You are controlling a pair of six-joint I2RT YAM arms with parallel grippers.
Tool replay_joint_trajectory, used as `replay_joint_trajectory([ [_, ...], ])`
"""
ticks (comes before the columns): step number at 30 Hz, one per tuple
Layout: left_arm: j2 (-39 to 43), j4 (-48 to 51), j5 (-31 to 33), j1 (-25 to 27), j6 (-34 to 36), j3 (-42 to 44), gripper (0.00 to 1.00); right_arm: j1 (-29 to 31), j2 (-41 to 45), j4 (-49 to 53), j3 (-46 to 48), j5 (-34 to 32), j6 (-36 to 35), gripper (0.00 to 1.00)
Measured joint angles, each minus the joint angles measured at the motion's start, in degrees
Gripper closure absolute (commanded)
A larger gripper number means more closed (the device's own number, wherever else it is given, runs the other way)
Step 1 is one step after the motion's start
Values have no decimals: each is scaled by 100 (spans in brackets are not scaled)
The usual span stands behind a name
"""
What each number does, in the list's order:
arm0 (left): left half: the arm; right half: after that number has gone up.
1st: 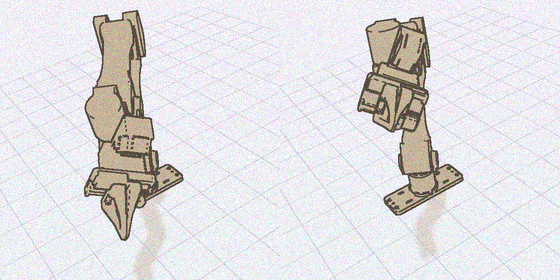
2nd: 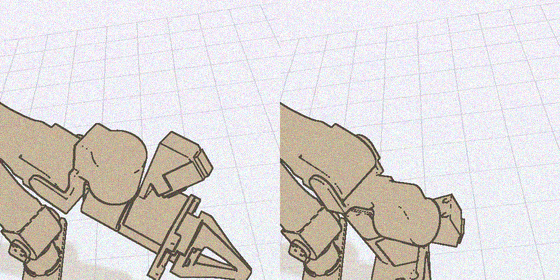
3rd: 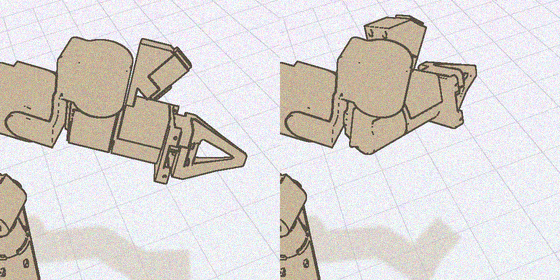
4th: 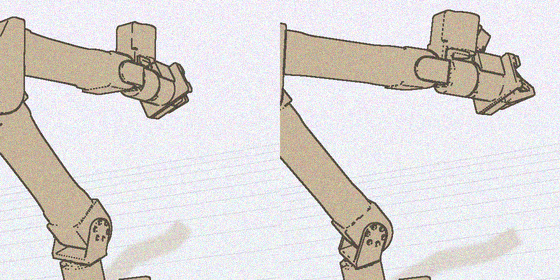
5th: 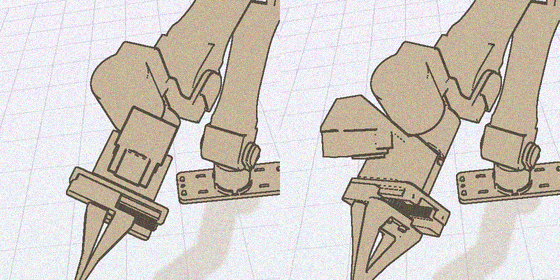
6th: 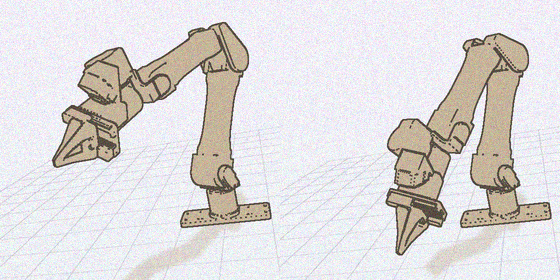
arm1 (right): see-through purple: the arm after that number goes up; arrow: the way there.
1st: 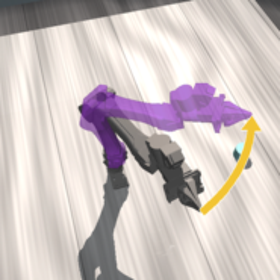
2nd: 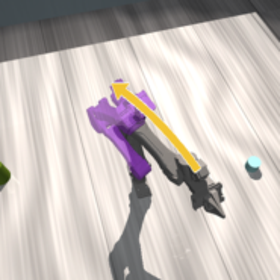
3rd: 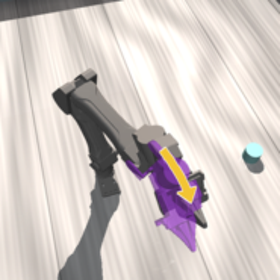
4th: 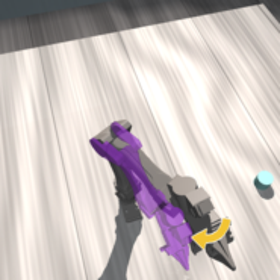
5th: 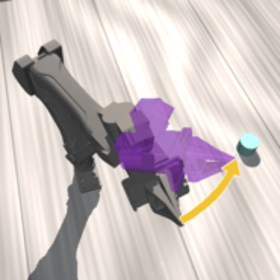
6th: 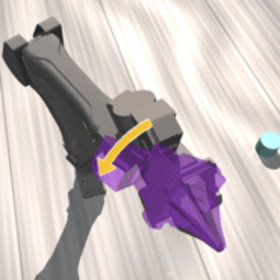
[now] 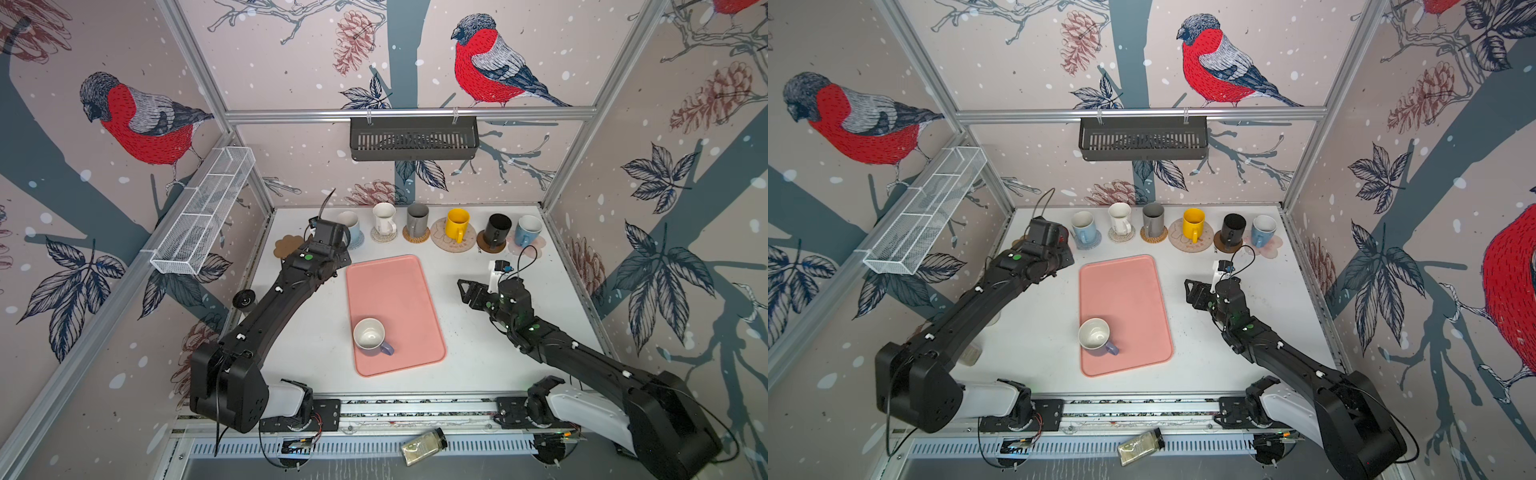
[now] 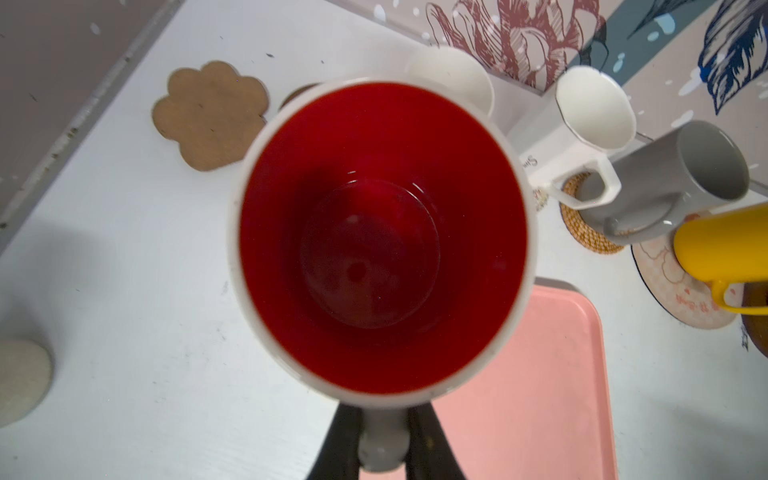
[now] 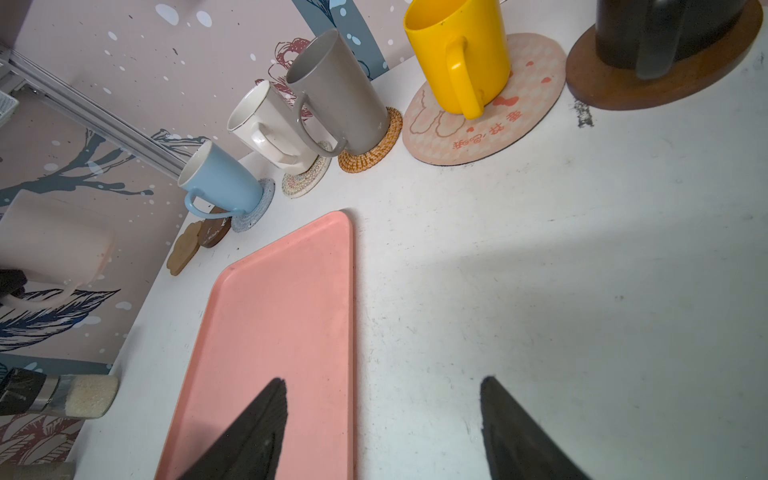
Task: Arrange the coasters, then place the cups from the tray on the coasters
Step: 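Lift the red-lined mug with the left gripper toward the coasters, then lower the red-lined mug onto the brown round coaster beside the paw coaster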
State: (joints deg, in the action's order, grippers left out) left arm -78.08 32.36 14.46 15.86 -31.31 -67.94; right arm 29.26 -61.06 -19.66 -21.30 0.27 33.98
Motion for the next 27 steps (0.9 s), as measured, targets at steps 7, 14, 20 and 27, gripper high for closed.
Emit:
replay_joint_trajectory([
  [7,-372,-7,-352,-767,605,-186,100,-2,-63,-50,55,103,-98,27],
  [14,-1281,-197,-511,-892,1200,-680,100,-2,-177,-129,55,208,-105,27],
  [20,-1939,-365,-516,-979,1523,-1202,100,-2,-199,-138,66,225,-105,27],
  [27,-2544,-557,-608,-1281,1781,-1617,100,-2,-264,-181,66,267,-107,27],
])
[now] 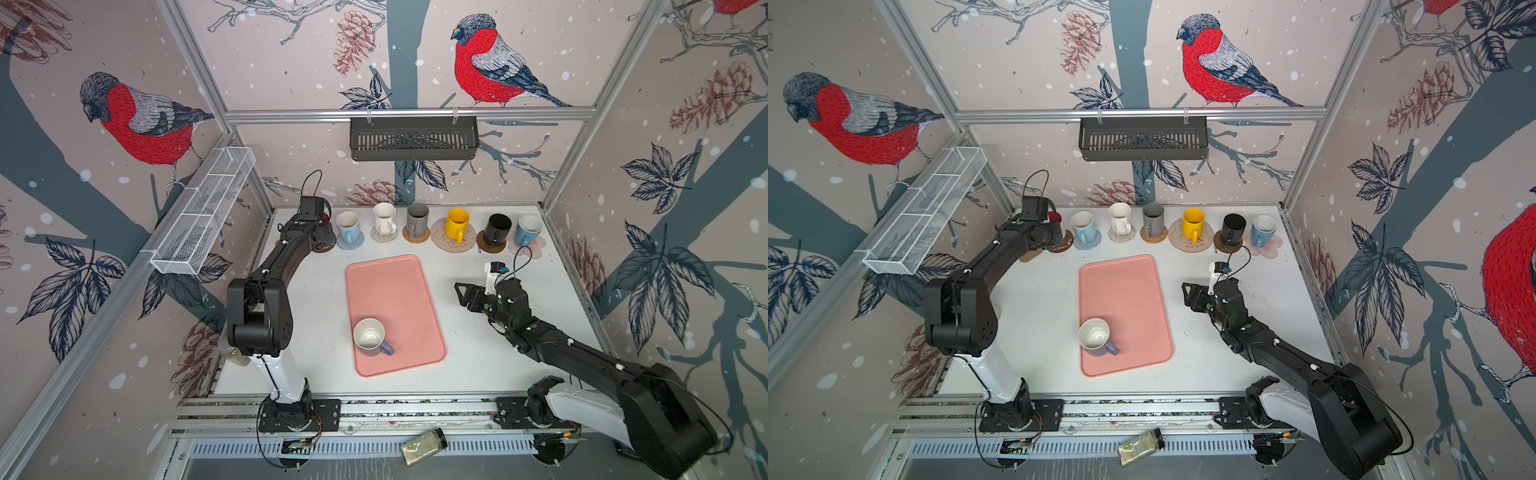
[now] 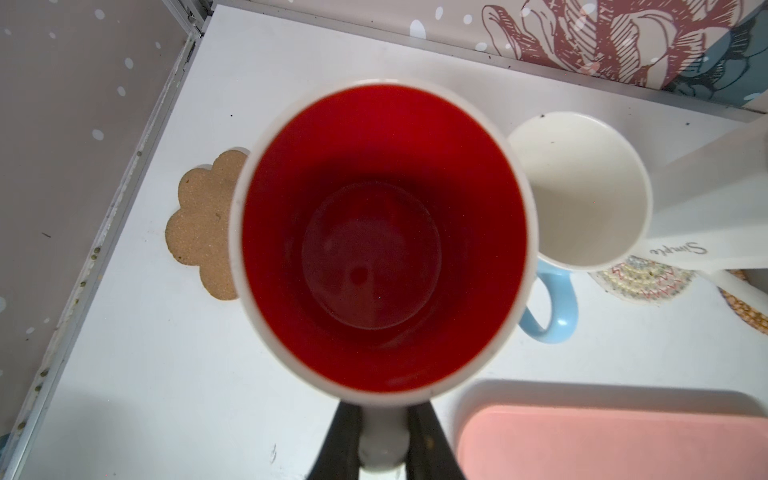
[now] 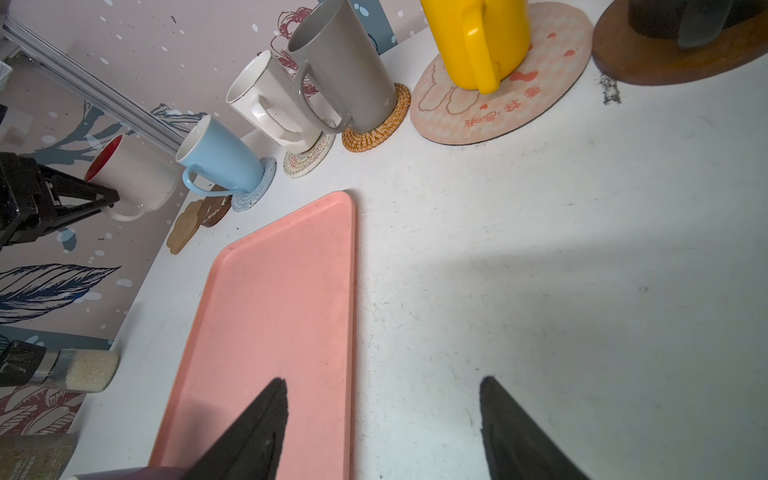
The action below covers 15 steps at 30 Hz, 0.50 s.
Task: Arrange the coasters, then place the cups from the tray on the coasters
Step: 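Lower the red-lined mug onto the brown round coaster beside the paw coaster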
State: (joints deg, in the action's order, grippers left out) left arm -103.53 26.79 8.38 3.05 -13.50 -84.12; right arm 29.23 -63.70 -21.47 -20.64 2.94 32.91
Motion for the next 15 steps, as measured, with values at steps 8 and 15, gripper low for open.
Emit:
replay_joint_trajectory([
  [8,-599,-57,-271,-175,144,-422,100,0,-48,-55,-2,42,0,27],
  [15,-953,-127,-369,-177,149,-564,100,-24,-42,-61,0,42,2,27],
])
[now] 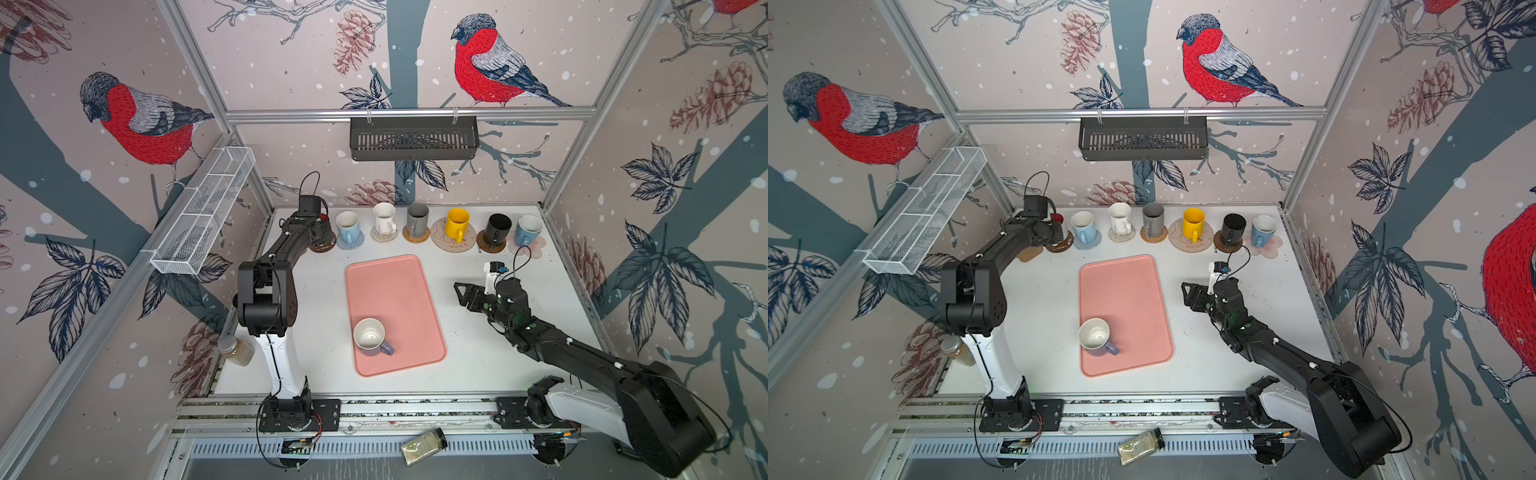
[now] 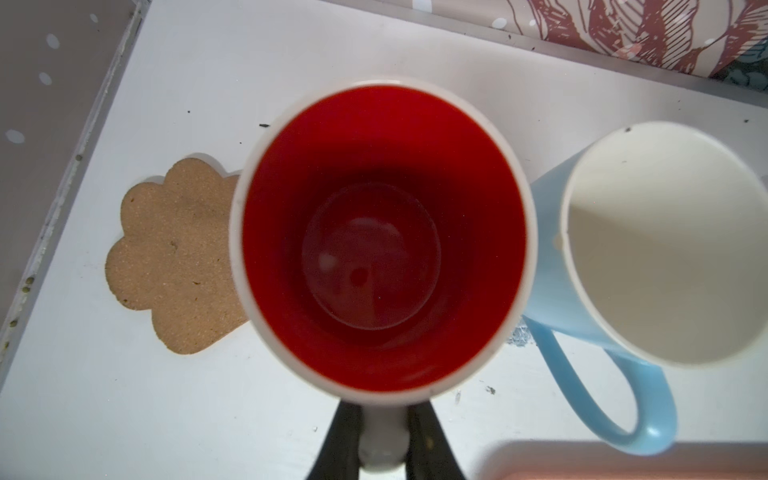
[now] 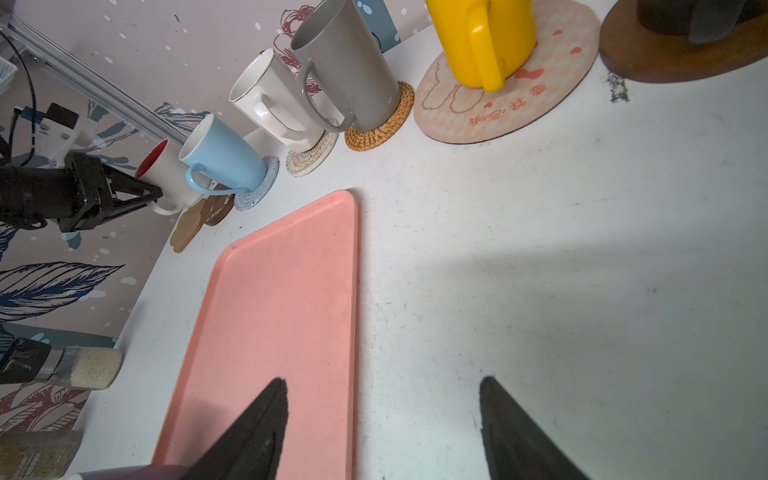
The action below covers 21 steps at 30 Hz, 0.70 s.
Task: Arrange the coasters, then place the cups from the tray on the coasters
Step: 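Lower the red-lined mug onto the brown round coaster beside the paw coaster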
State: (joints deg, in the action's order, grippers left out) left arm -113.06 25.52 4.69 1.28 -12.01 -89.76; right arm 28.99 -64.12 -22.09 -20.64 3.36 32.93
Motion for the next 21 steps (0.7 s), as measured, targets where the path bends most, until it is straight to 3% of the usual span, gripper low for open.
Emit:
replay_joint_trajectory([
  [21,-382,-476,-7,-96,42,-46,100,-37,-111,-11,-2,2,-2,27],
])
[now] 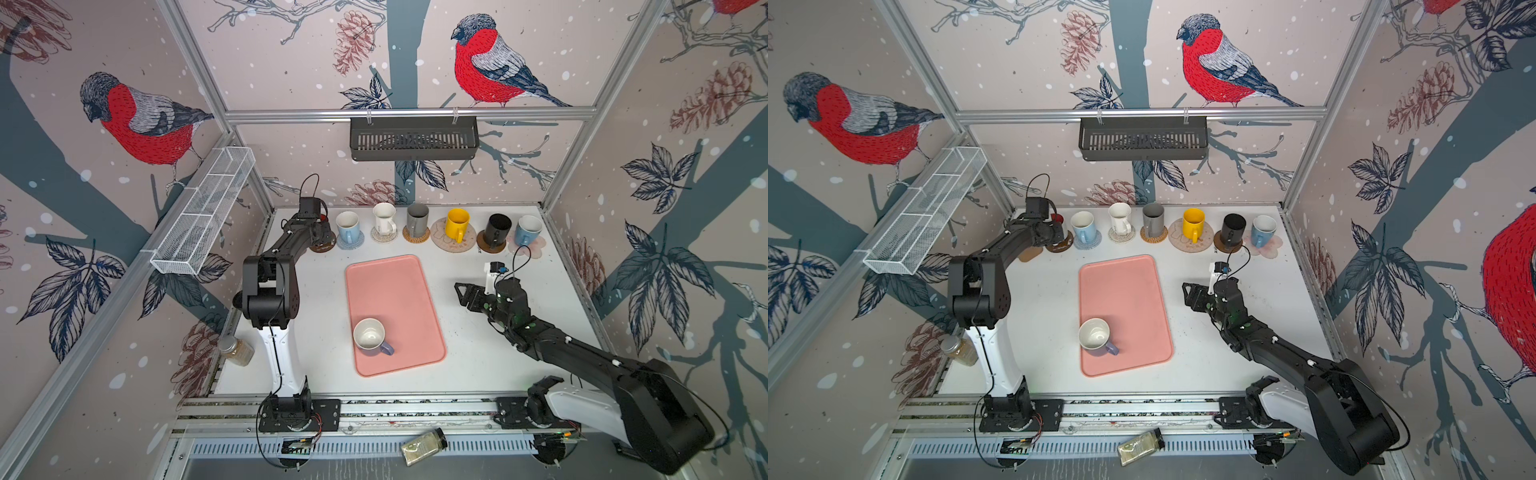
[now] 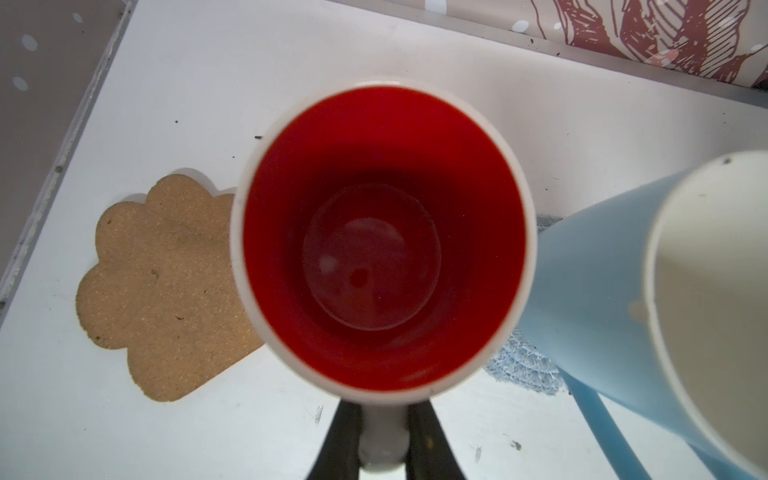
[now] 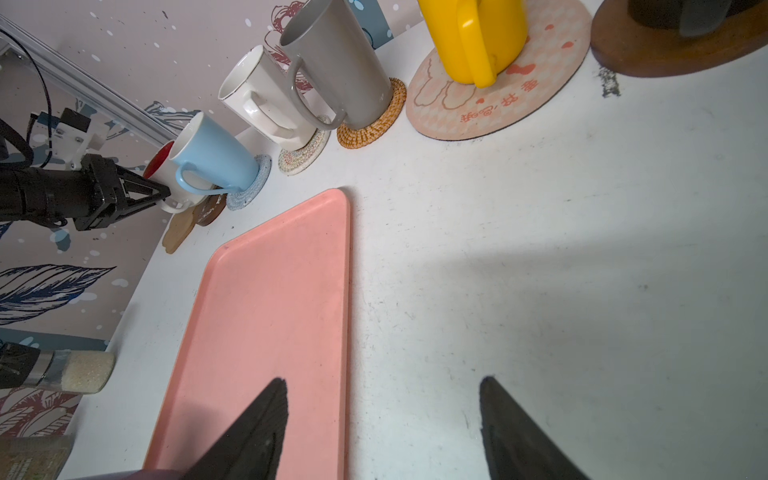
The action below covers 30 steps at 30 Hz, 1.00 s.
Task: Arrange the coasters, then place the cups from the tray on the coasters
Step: 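Lower the red-lined mug onto the brown round coaster beside the paw coaster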
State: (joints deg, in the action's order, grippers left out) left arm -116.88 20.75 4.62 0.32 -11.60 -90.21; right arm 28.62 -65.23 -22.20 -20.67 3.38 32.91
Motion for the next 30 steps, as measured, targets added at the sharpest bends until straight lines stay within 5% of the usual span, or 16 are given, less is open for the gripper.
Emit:
replay_joint_trajectory([
  [19,-57,-420,-177,-98,-46,275,99,-11,103,0,31,-4,0,27],
  [30,-44,-525,-302,-101,-46,391,44,-13,173,4,39,-15,0,27],
])
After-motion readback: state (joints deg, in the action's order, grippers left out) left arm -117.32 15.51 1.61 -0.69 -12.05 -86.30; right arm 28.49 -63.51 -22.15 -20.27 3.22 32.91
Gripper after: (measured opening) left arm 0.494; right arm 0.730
